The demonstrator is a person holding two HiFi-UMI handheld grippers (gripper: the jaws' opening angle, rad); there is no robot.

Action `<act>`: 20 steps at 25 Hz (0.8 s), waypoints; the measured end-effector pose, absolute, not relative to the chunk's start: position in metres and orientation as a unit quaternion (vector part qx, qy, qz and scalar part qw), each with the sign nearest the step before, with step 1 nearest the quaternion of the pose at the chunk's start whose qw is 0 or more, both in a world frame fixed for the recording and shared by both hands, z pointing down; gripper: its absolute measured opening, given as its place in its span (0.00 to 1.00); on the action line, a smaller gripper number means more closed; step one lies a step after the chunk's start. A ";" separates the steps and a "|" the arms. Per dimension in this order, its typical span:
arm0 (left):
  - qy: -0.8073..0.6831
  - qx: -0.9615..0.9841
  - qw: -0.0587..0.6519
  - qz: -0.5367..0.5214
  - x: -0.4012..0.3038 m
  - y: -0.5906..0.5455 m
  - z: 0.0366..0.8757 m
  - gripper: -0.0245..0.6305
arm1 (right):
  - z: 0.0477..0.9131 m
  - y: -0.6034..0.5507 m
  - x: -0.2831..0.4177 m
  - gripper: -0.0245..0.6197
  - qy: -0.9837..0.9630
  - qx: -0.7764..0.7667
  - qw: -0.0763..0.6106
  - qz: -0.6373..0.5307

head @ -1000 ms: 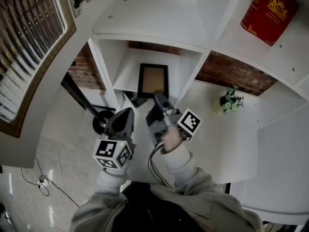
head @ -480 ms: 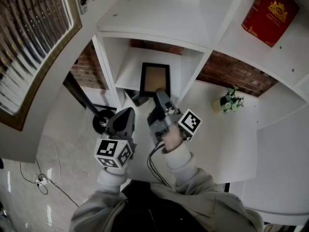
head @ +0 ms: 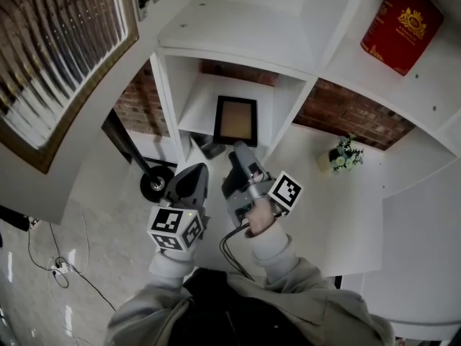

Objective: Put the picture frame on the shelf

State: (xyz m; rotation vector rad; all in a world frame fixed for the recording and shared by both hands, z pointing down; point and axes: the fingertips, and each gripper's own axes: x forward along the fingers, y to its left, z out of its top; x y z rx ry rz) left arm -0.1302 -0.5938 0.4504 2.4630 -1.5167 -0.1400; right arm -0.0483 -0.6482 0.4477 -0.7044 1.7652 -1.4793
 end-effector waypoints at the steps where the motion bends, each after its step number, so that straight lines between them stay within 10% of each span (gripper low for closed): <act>1: -0.521 0.843 0.123 -0.048 -0.130 -0.591 0.451 0.04 | 0.445 -0.643 -0.050 0.57 0.690 -0.261 0.359 -0.572; 6: -0.526 0.840 0.128 -0.046 -0.125 -0.575 0.452 0.04 | 0.439 -0.608 -0.056 0.56 0.734 -0.236 0.315 -0.553; 11: -0.525 0.838 0.142 -0.043 -0.113 -0.549 0.457 0.04 | 0.441 -0.572 -0.035 0.06 0.793 -0.305 0.235 -0.472; 20: -0.533 0.831 0.153 -0.033 -0.082 -0.486 0.461 0.04 | 0.427 -0.496 -0.013 0.04 0.880 -0.373 0.103 -0.273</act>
